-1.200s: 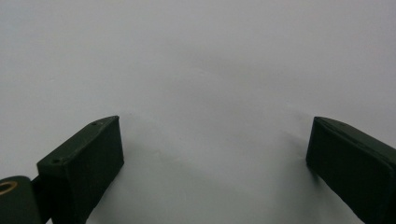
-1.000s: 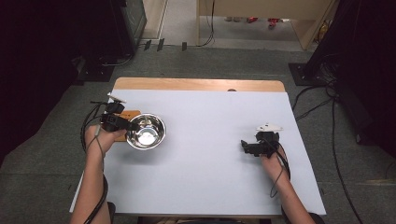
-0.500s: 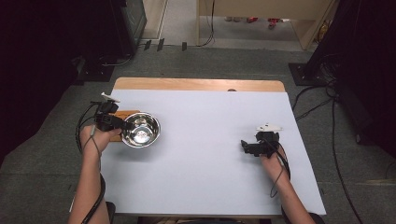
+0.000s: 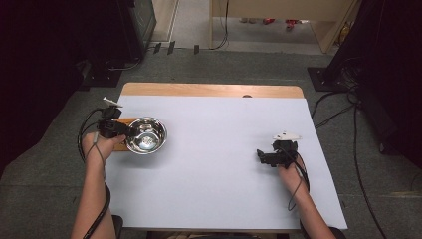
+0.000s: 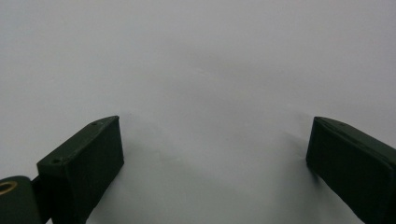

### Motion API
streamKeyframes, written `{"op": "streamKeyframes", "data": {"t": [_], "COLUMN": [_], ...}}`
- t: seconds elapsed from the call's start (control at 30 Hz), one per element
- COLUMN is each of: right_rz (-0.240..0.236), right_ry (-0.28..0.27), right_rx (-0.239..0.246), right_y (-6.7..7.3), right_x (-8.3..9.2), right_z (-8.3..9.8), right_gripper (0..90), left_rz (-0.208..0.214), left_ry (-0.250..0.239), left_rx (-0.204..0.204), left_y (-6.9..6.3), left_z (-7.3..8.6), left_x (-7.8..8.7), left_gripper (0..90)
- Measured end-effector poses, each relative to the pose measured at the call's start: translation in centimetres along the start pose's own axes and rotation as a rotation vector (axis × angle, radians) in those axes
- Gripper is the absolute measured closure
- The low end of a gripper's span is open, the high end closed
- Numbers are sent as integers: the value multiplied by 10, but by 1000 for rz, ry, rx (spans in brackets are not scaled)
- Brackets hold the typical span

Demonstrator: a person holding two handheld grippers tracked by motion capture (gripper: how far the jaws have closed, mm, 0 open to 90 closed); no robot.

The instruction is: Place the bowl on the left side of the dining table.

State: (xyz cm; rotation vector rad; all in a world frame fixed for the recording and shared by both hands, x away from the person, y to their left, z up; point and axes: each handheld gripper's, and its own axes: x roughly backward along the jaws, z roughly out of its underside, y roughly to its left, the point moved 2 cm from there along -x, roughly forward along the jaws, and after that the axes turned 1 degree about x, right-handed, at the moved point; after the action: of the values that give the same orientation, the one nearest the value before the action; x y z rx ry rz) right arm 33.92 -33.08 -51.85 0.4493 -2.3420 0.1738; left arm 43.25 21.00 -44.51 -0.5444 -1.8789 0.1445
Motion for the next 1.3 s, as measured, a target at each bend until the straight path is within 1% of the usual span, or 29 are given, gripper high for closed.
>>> {"op": "streamKeyframes", "data": {"t": [0.13,0.17,0.2,0.23,0.3,0.4,0.43,0.47,0.53,0.67,0.83,0.9,1.2,1.3], "right_rz": [0,0,0,0,0,0,0,0,0,0,0,0,0,0], "right_ry": [0,0,-1,-1,-2,-1,-2,-2,-1,-2,-1,-1,-1,-2], "right_rx": [0,0,0,0,0,-1,0,0,0,0,-1,-1,-1,-1], "right_y": [0,0,0,0,0,0,0,0,0,0,0,0,0,0], "right_x": [0,0,0,0,0,0,0,0,0,0,0,0,0,0], "right_z": [0,0,0,0,0,0,0,0,0,0,0,0,0,0], "right_gripper": [36,36,36,36,36,36,36,36,36,36,36,36,36,37], "left_rz": [15,13,1,1,-15,-20,-14,-14,-6,-15,-16,-22,-29,-28], "left_ry": [-13,-14,-15,-15,-24,-29,-34,-34,-40,-38,-44,-46,-43,-47], "left_rx": [10,10,9,9,22,33,47,47,65,65,80,86,97,109], "left_y": [4,4,6,6,10,14,17,17,21,23,27,28,32,37], "left_z": [0,0,-1,-1,-2,-2,-1,-1,0,0,1,1,0,-1], "left_x": [0,0,1,1,1,2,2,2,1,1,-1,-1,-5,-5], "left_gripper": [884,884,884,883,884,883,884,884,884,884,884,883,883,884]}}
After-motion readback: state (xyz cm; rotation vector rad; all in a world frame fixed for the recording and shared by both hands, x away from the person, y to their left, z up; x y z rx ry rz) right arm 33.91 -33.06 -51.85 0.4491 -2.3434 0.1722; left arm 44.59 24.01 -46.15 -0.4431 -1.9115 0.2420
